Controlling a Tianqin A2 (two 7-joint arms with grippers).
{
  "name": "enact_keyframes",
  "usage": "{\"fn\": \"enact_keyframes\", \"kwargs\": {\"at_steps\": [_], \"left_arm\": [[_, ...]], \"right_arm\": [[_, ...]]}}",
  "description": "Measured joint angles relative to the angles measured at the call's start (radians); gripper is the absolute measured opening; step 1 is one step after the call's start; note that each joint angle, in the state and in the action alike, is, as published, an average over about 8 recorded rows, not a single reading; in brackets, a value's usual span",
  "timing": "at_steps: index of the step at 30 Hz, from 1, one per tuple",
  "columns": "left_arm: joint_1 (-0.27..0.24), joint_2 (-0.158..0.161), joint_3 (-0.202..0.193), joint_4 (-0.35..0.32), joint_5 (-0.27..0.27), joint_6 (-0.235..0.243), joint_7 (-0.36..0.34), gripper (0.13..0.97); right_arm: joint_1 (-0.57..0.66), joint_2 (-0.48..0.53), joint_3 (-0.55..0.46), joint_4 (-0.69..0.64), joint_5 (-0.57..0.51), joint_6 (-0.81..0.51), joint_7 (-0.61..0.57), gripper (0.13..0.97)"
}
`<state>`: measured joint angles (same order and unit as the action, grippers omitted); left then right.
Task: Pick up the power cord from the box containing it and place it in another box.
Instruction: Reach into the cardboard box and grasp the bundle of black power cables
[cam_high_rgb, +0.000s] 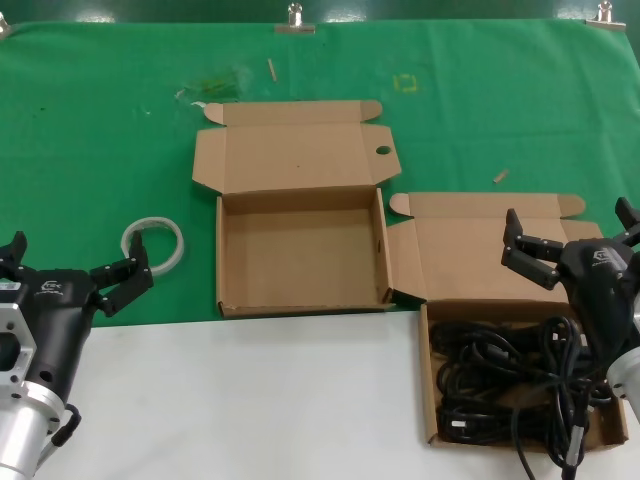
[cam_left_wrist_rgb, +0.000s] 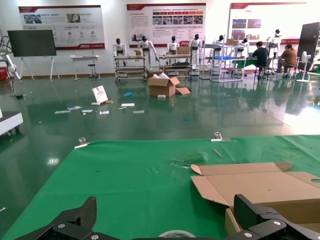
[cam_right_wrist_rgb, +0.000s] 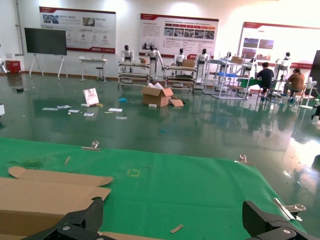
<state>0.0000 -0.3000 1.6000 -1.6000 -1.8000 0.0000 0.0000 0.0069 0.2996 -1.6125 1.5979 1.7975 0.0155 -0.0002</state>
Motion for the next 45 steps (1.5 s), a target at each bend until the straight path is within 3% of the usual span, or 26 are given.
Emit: {"fn": "enact_keyframes", "kwargs": {"at_steps": [45], "left_arm": [[0.000,0.000,0.000,0.000,0.000,0.000,0.000,0.966]], "right_arm": [[0.000,0.000,0.000,0.000,0.000,0.000,0.000,0.966]]}}
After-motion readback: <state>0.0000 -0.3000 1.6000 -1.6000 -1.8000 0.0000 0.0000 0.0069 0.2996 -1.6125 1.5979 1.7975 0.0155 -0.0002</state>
